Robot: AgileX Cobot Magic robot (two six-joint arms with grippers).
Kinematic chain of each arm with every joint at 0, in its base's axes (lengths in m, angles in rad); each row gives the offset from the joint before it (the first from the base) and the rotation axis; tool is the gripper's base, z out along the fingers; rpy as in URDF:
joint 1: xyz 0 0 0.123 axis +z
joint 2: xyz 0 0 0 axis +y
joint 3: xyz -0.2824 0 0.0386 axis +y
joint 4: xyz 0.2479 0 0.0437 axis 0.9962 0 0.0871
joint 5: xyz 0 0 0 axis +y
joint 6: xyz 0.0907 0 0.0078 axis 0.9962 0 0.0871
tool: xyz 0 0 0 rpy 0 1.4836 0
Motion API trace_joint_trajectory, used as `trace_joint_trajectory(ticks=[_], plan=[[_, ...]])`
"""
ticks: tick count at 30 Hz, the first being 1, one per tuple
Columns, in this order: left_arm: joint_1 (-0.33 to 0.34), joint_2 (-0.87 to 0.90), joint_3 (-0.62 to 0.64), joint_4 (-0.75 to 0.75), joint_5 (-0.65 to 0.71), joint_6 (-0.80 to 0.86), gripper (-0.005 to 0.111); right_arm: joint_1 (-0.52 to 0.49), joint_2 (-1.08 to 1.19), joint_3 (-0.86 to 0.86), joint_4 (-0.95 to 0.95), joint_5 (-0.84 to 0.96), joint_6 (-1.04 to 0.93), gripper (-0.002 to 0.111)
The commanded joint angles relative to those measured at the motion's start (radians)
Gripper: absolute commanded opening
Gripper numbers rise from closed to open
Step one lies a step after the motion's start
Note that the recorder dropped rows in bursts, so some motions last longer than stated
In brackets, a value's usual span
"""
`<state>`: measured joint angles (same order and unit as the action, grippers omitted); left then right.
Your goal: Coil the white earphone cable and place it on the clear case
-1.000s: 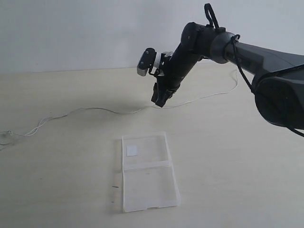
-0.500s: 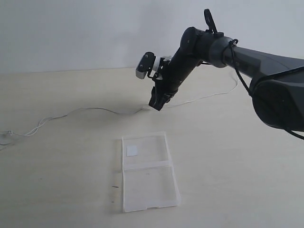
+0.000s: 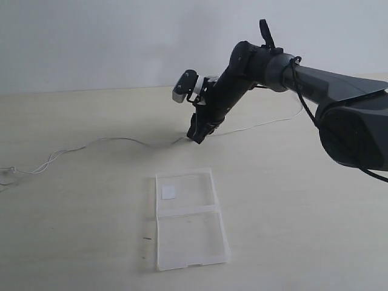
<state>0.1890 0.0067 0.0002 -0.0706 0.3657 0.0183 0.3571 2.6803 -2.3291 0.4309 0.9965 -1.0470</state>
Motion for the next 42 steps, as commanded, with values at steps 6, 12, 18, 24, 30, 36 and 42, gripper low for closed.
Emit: trace_joint_trajectory(ticks=[6,12,18,24,30,36,42], plan=[[-0.005,-0.007,0.0,-0.009,-0.011,0.004,0.0,-0.002,0.037,0.009,-0.074,-0.013,0.008,0.023],[-0.005,-0.007,0.0,-0.009,-0.011,0.004,0.0,-0.002,0.038,0.009,-0.094,0.025,0.025,0.023],[-0.005,-0.007,0.0,-0.009,-0.011,0.004,0.0,-0.002,0.038,0.009,-0.205,0.111,0.028,0.0],[-0.005,-0.007,0.0,-0.009,-0.011,0.004,0.0,-0.002,0.03,0.009,-0.159,0.056,0.063,0.0],[-0.005,-0.007,0.0,-0.009,-0.011,0.004,0.0,-0.002,-0.069,0.009,-0.146,-0.015,0.083,0.0],[-0.005,-0.007,0.0,-0.009,-0.011,0.004,0.0,-0.002,-0.172,0.009,-0.104,-0.02,0.089,0.0],[-0.005,-0.007,0.0,-0.009,-0.011,0.004,0.0,-0.002,-0.207,0.009,-0.003,-0.018,0.228,0.0]])
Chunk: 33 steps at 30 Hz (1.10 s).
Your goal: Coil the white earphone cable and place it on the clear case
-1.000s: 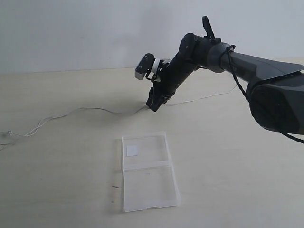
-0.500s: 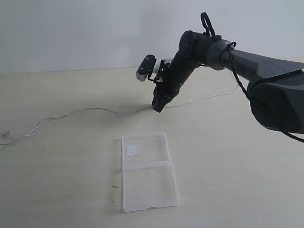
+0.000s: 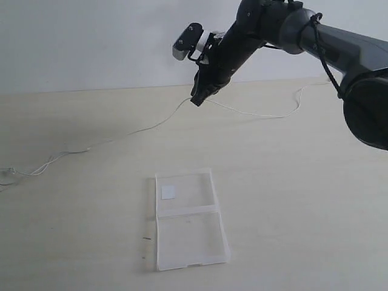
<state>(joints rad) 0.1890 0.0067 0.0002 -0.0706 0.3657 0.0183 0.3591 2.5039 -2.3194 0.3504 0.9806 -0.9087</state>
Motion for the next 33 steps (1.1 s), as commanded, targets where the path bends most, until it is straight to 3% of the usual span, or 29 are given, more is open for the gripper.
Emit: trace_joint_trajectory(ticks=[1,6,13,22,25,29,33], plan=[[-0.005,-0.007,0.0,-0.009,-0.011,0.004,0.0,-0.004,-0.046,-0.001,0.089,0.003,0.133,0.0],[-0.005,-0.007,0.0,-0.009,-0.011,0.004,0.0,-0.013,-0.127,-0.001,0.119,0.063,0.233,0.0],[-0.005,-0.007,0.0,-0.009,-0.011,0.004,0.0,-0.088,-0.214,-0.001,0.355,0.234,0.266,0.0],[-0.005,-0.007,0.0,-0.009,-0.011,0.004,0.0,-0.168,-0.366,0.05,0.59,0.24,0.238,0.0],[-0.005,-0.007,0.0,-0.009,-0.011,0.004,0.0,-0.174,-0.424,0.119,0.545,0.24,0.201,0.0],[-0.005,-0.007,0.0,-0.009,-0.011,0.004,0.0,-0.174,-0.428,0.219,0.319,0.24,0.201,0.0],[-0.005,-0.007,0.0,-0.009,-0.011,0.004,0.0,-0.161,-0.352,0.312,0.387,0.171,0.044,0.0]])
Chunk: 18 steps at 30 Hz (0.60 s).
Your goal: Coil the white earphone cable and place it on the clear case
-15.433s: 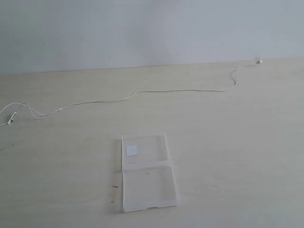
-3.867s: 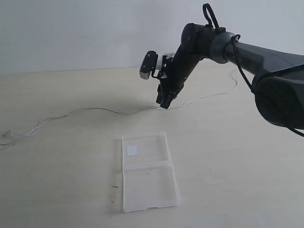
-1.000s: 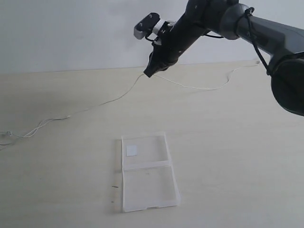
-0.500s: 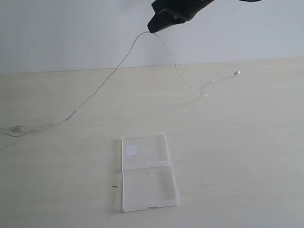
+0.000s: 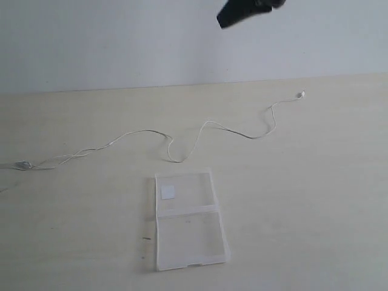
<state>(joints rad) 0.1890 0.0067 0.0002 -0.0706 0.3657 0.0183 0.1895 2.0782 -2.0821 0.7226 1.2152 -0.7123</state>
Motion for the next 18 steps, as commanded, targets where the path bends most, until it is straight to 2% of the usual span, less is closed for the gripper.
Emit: trace_joint_trajectory(ticks=[1,3,5,9,12,15,18], plan=[[-0.005,-0.007,0.0,-0.009,-0.011,0.004,0.0,0.021,0.106,0.075,0.015,-0.061,-0.191,0.0],[-0.005,-0.007,0.0,-0.009,-0.011,0.004,0.0,0.053,0.164,0.075,-0.008,-0.09,-0.164,0.001],[-0.005,-0.007,0.0,-0.009,-0.011,0.004,0.0,0.099,0.221,0.075,-0.021,-0.121,-0.112,0.007],[-0.005,-0.007,0.0,-0.009,-0.011,0.004,0.0,0.194,0.32,0.075,-0.092,-0.15,-0.104,0.029],[-0.005,-0.007,0.0,-0.009,-0.011,0.004,0.0,0.247,0.357,0.073,-0.198,-0.187,-0.022,0.045],[-0.005,-0.007,0.0,-0.009,-0.011,0.004,0.0,0.279,0.367,0.073,-0.313,-0.21,0.067,0.046],[-0.005,-0.007,0.0,-0.009,-0.011,0.004,0.0,0.287,0.371,0.073,-0.309,-0.232,0.085,0.046]])
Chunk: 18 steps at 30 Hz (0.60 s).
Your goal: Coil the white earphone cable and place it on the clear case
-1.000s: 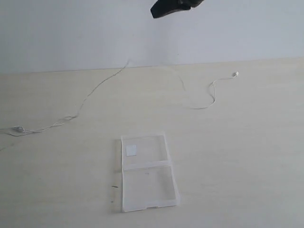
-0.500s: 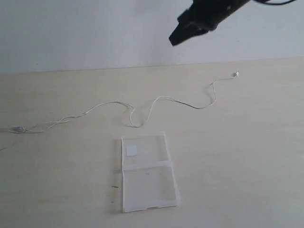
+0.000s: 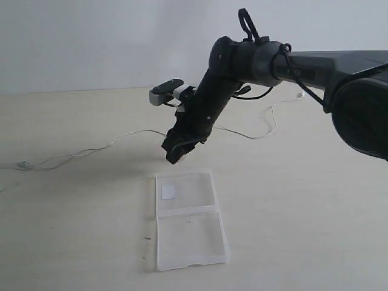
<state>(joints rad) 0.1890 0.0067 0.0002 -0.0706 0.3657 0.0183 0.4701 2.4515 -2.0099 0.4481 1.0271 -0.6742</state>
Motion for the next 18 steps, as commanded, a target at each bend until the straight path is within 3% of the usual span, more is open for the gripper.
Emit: trace_joint_trajectory(ticks=[1,18], plan=[[-0.005,-0.007,0.0,-0.009,-0.011,0.004,0.0,0.007,0.0,0.001,-0.02,-0.061,0.047,0.046],[-0.005,-0.007,0.0,-0.009,-0.011,0.004,0.0,0.036,0.066,-0.037,0.022,-0.14,0.07,0.046]])
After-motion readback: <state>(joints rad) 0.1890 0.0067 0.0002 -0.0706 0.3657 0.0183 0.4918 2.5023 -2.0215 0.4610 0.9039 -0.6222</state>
